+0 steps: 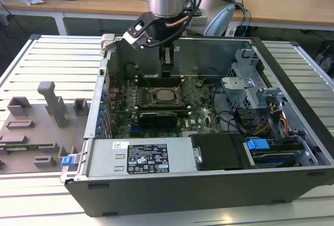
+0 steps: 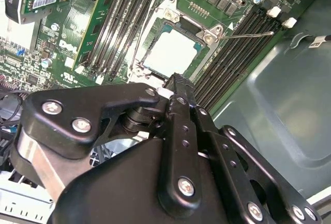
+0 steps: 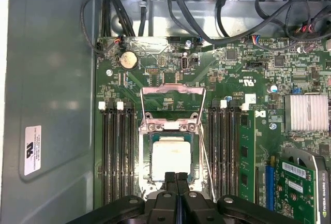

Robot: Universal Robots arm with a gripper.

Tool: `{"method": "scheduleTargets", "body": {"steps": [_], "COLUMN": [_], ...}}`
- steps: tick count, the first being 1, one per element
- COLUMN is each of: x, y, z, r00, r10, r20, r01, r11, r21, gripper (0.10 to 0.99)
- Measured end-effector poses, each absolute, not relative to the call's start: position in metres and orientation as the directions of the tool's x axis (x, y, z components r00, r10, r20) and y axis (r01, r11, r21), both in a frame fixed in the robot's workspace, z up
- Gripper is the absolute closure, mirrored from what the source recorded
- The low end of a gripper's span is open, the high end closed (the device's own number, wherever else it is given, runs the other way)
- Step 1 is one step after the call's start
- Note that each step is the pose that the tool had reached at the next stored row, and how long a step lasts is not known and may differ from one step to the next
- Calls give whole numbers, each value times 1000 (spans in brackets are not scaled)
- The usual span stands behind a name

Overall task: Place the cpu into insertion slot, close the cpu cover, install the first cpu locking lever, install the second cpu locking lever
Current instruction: 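Place the cpu into insertion slot, then close the cpu cover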

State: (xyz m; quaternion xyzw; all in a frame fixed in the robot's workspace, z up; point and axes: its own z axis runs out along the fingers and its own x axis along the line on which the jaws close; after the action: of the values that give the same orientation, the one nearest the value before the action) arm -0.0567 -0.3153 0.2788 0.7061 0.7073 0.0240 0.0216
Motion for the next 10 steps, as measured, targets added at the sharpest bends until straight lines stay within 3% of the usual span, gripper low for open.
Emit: {"method": "scheduleTargets", "body": {"steps": [10], "x": [-50], "y": [-315], "z": [279], "r00": [-2], "r10": [1000], "r20": [3], "r01": [998], "r11": [2], "r21": [64], "gripper": [980]}}
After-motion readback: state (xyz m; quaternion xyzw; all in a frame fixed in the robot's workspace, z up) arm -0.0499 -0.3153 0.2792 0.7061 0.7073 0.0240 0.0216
